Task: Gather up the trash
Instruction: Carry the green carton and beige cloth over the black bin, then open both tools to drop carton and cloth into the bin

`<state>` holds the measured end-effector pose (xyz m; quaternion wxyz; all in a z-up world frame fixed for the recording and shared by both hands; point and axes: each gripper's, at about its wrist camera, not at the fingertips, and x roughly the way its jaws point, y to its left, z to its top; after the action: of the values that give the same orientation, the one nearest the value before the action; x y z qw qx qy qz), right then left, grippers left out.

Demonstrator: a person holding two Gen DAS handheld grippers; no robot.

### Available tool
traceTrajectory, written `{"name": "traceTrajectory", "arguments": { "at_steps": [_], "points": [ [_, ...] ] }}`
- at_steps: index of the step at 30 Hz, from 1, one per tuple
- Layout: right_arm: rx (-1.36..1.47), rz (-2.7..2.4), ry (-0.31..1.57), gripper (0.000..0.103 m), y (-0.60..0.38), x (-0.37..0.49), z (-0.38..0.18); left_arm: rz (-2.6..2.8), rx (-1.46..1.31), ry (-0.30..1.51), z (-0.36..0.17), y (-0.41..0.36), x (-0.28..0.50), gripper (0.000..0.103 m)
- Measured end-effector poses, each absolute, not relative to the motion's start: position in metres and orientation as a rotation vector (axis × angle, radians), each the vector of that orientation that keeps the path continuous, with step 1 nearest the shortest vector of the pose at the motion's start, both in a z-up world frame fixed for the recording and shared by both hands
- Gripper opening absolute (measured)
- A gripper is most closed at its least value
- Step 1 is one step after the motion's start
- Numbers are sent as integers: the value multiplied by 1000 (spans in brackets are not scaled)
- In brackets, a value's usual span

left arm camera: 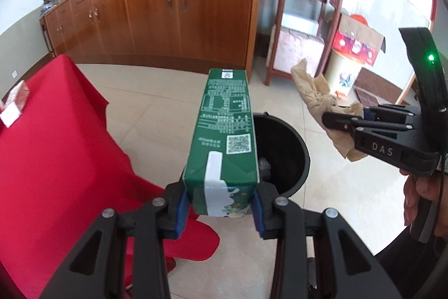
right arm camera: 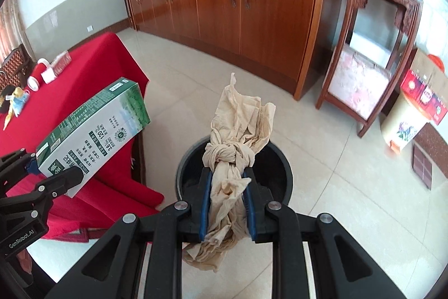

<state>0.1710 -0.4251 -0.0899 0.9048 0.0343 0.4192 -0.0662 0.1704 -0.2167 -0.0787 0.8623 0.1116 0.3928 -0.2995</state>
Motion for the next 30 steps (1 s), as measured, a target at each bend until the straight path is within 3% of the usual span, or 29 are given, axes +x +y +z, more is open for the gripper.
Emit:
{"name": "traceTrajectory", "arguments": {
  "at_steps": [21, 22, 23, 24, 25, 30],
  "points": [
    [-43, 47, 1121, 25, -478, 233, -207, -665, 329, 997, -162, -285, 215, 42],
    [-53, 57, 1130, 30, -480, 237, -213, -644, 328, 989, -164, -286, 217, 47],
    [-55, 54, 1135, 39, -482, 240, -218, -612, 340, 979, -165, -287, 218, 71],
    [-57, 41, 1140, 76, -483, 243, -221, -591, 344, 967, -165, -287, 219, 87],
    [-68, -1, 1132, 102, -487, 246, -224, -567, 338, 944, -164, -284, 218, 90],
    [-45, -160, 1123, 103, -515, 246, -223, -519, 317, 942, -163, -273, 219, 91]
  ]
}}
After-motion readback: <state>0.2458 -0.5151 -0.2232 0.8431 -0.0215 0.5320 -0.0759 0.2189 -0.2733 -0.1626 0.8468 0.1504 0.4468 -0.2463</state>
